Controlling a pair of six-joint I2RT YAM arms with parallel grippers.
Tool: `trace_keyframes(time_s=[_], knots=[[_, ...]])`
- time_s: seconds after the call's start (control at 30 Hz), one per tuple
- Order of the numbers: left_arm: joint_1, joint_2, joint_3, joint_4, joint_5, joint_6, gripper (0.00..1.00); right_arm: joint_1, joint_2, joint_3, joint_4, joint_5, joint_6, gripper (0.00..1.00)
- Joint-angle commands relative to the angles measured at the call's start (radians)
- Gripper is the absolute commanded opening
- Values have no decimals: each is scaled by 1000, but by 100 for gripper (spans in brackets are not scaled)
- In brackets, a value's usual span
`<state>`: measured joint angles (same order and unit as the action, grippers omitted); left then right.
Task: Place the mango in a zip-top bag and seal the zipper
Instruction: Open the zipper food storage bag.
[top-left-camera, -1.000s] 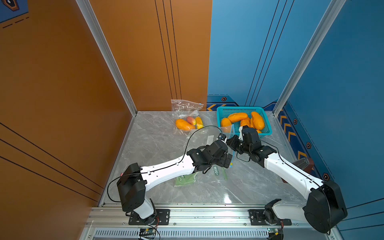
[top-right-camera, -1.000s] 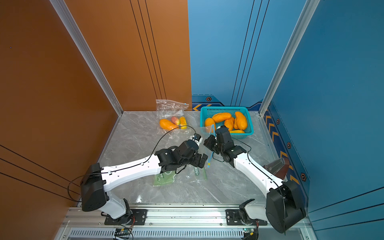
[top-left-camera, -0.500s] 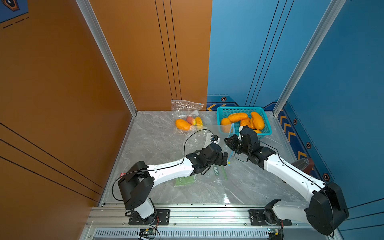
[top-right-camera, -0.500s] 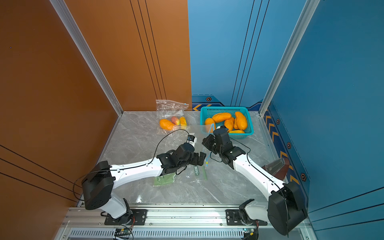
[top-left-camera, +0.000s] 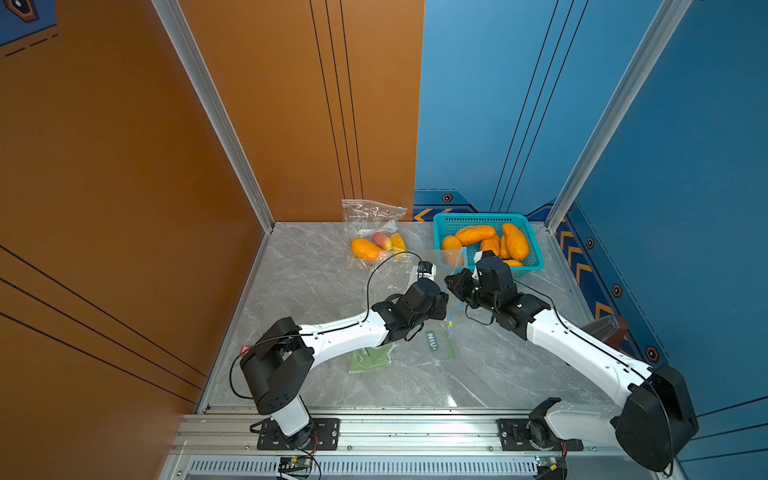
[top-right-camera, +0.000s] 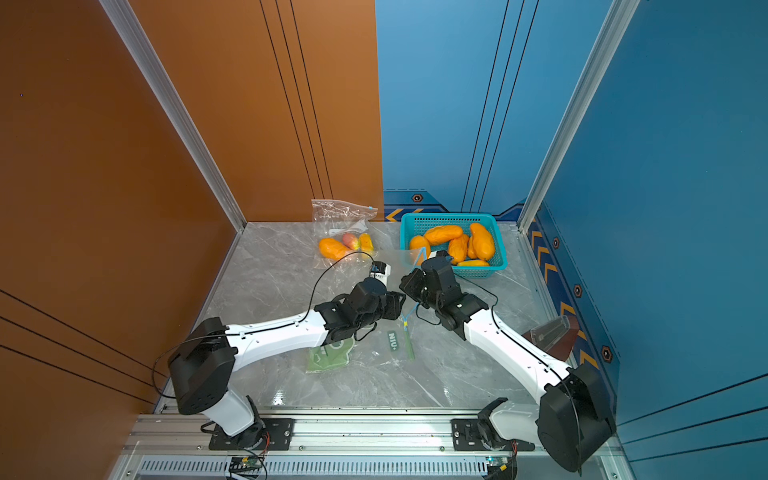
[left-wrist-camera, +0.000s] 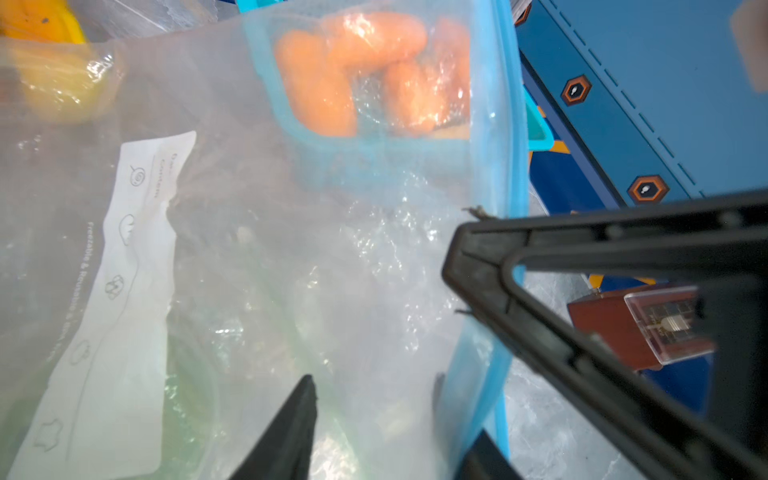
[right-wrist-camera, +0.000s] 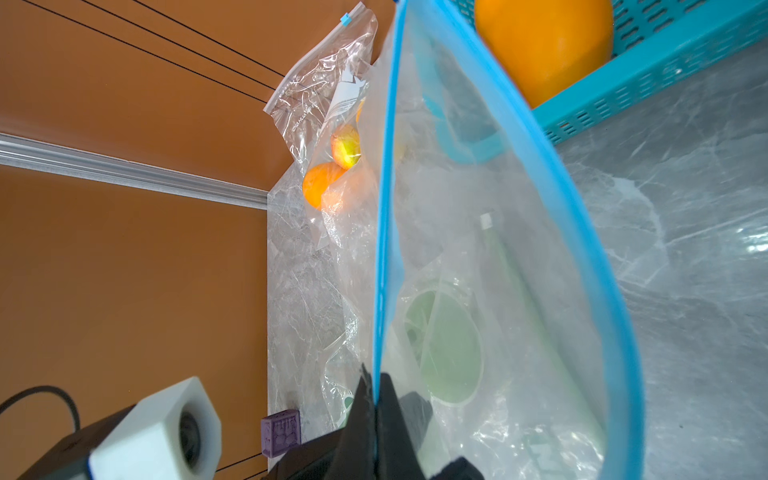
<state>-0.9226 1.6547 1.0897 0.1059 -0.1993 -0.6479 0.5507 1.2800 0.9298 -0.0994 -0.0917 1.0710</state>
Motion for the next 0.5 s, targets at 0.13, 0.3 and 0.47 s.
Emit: trace_keyframes(time_s=[0.13, 0.3, 0.47], knots=[[27, -14, 2, -2, -11, 7, 8, 23, 36, 93, -91, 40, -103, 8], [49, -31, -27, -2, -27, 0, 1, 21, 35, 187, -204, 39, -255, 38], [86, -69, -88, -4, -31, -2, 1, -15, -15, 306, -358, 69, -405, 52]])
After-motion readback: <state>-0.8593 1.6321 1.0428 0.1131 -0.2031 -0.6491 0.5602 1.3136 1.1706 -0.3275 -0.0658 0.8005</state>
